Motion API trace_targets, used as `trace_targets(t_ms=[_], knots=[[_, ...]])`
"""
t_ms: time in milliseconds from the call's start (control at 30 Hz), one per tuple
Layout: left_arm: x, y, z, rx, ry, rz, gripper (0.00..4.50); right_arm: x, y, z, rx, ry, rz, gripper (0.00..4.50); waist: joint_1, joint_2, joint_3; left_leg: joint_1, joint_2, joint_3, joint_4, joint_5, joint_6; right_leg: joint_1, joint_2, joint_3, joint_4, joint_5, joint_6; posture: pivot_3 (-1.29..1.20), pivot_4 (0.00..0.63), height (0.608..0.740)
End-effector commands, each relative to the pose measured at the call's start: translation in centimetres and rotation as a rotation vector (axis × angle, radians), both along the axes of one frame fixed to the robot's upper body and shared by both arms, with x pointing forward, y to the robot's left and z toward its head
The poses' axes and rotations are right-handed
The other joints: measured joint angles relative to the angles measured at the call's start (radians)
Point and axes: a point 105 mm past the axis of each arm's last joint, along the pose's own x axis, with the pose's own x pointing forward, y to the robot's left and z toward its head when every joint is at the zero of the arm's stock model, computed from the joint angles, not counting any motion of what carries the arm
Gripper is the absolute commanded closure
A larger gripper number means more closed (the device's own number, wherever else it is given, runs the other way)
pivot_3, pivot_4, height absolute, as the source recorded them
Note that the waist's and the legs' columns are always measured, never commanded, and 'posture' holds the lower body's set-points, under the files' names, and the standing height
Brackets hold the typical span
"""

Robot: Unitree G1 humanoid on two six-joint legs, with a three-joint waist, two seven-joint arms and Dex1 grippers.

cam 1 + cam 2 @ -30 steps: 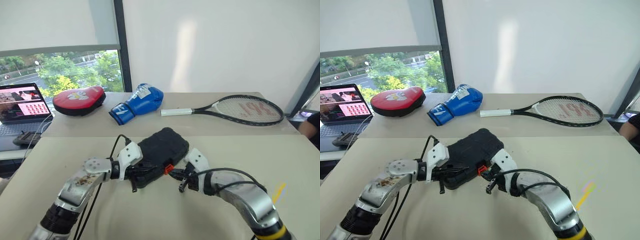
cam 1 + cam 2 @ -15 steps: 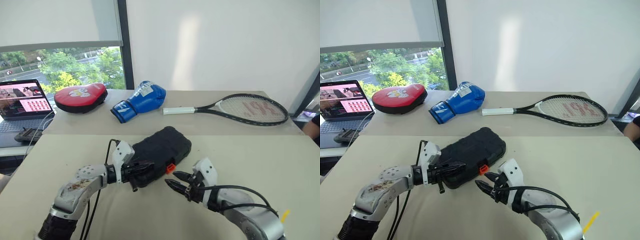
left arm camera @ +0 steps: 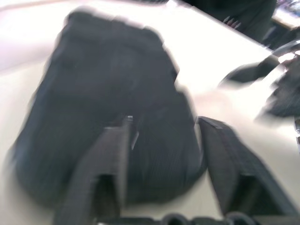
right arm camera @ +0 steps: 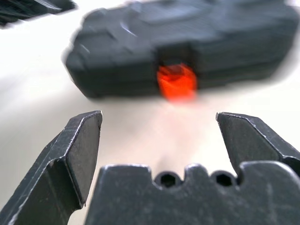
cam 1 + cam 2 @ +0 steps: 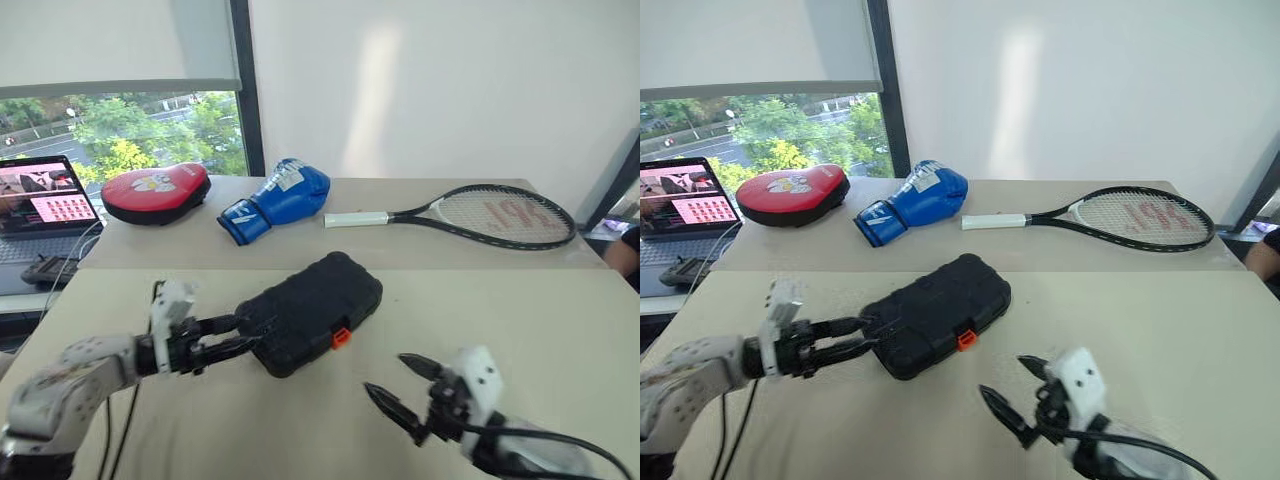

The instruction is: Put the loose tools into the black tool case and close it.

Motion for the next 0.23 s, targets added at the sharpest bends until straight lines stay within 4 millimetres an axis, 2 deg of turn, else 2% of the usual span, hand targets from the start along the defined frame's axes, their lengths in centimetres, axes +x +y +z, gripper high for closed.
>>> trace_targets(t_ms=[33,167,233], knots=[[-2.4,1.8,-0.1,0.076,-0.048,0.031,0.03,-1.4,-2.0,2.4,-0.038,-0.068,0.04,0.0,0.003,-0.001,0.001,0.003,0.0,0.0,0.0,-0.001,0.0,0.002,-0.001,0.0,0.0,-0.001,0.0,0.0,0.15,0.74],[-4.1,3.5,-1.2,0.095,-0.045,0.112,0.03,-1.9,-4.9,3.3,-0.089,-0.047,0.048,0.0,0.014,-0.001,0.002,0.006,0.0,0.0,0.001,-0.008,0.007,0.005,-0.002,0.0,0.0,-0.004,-0.002,0.0,0.15,0.74],[-4.6,3.8,-1.7,0.069,-0.04,0.141,0.03,-2.0,-5.4,3.4,-0.111,-0.032,0.073,0.0,0.017,-0.002,0.002,0.008,0.001,0.0,0.002,-0.009,0.007,0.006,-0.003,0.0,0.0,-0.009,-0.009,0.0,0.15,0.74]])
